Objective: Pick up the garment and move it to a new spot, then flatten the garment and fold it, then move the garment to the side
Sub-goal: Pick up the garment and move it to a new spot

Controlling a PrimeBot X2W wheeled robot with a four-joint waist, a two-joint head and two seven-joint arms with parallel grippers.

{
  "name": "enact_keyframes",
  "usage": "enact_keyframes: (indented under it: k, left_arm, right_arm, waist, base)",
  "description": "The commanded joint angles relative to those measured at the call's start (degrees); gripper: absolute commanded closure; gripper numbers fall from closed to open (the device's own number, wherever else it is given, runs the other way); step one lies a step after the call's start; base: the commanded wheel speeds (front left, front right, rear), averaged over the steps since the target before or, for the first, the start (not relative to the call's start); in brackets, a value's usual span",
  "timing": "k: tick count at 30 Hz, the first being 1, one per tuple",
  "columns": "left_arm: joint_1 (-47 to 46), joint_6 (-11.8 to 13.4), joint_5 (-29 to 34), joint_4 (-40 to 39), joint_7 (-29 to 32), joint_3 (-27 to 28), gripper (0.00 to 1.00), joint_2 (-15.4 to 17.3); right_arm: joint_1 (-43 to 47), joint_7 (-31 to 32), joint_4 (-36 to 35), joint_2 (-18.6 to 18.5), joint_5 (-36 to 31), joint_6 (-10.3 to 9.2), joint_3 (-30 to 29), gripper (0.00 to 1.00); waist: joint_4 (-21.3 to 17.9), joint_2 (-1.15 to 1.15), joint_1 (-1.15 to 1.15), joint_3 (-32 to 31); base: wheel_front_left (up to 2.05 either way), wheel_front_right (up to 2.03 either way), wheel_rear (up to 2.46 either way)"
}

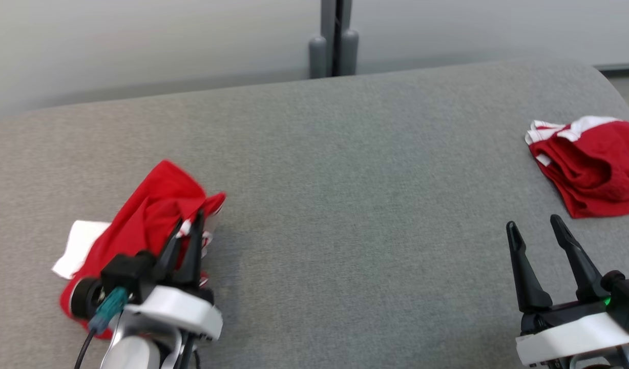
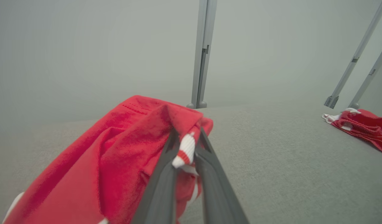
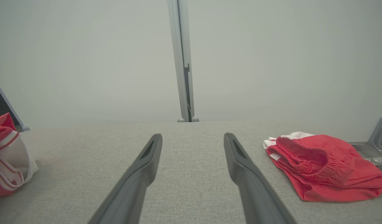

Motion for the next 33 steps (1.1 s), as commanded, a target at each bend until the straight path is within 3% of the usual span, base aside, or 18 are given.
enact_keyframes:
  k: [1,11,18,19,20,21,27,33]
  left_arm:
    - [-2.11,-0.29,0.41,-0.36,-0.15,-0.35,1.00,0.17]
    - [-14.22,-3.10,1.39,4.12,-2.70,-10.90,1.00,-1.18]
    - [-17.21,-3.82,0.17,10.02,-2.94,-15.88,1.00,-1.46]
    - [-17.44,-3.76,0.03,10.85,-3.00,-16.35,0.85,-1.47]
    - [-17.58,-3.78,-0.23,11.50,-3.15,-16.81,0.16,-1.50]
    - [-17.95,-3.79,-0.23,11.94,-3.39,-17.22,0.00,-1.54]
    - [-17.79,-4.01,-1.53,12.35,-4.54,-18.70,0.00,-1.55]
    - [-16.05,-0.50,-3.36,9.99,-6.73,-15.21,0.00,-0.53]
  right_arm:
    - [-0.78,-0.48,-0.10,-0.15,0.23,0.02,0.08,0.00]
    - [-4.36,-3.74,2.20,0.85,1.00,0.02,1.57,0.00]
    - [-5.42,-6.42,4.59,1.32,2.13,0.02,1.71,0.00]
    - [-5.63,-6.69,4.81,1.35,2.27,0.02,1.77,0.00]
    - [-5.75,-7.00,5.06,1.36,2.48,0.02,1.73,0.00]
    - [-5.87,-7.11,5.26,1.35,2.53,0.02,1.68,0.00]
    - [-6.50,-7.89,6.38,1.36,2.44,0.02,0.87,0.00]
    - [-6.39,-6.93,6.40,1.34,1.37,0.02,0.19,0.00]
  waist:
    - [-1.62,0.00,0.00,1.70]
    - [-8.66,0.00,0.00,8.20]
    - [-11.66,0.00,0.00,11.54]
    - [-11.82,0.00,0.00,11.84]
    - [-11.88,0.00,0.00,11.99]
    - [-11.90,0.00,0.00,12.14]
    - [-10.29,0.00,0.00,11.58]
    - [-5.85,0.00,0.00,8.43]
  base:
    - [0.00,0.00,0.00]
    - [0.00,0.00,0.00]
    - [0.00,0.00,0.00]
    - [0.00,0.00,0.00]
    - [0.00,0.00,0.00]
    - [0.00,0.00,0.00]
    - [0.00,0.00,0.00]
    - [0.00,0.00,0.00]
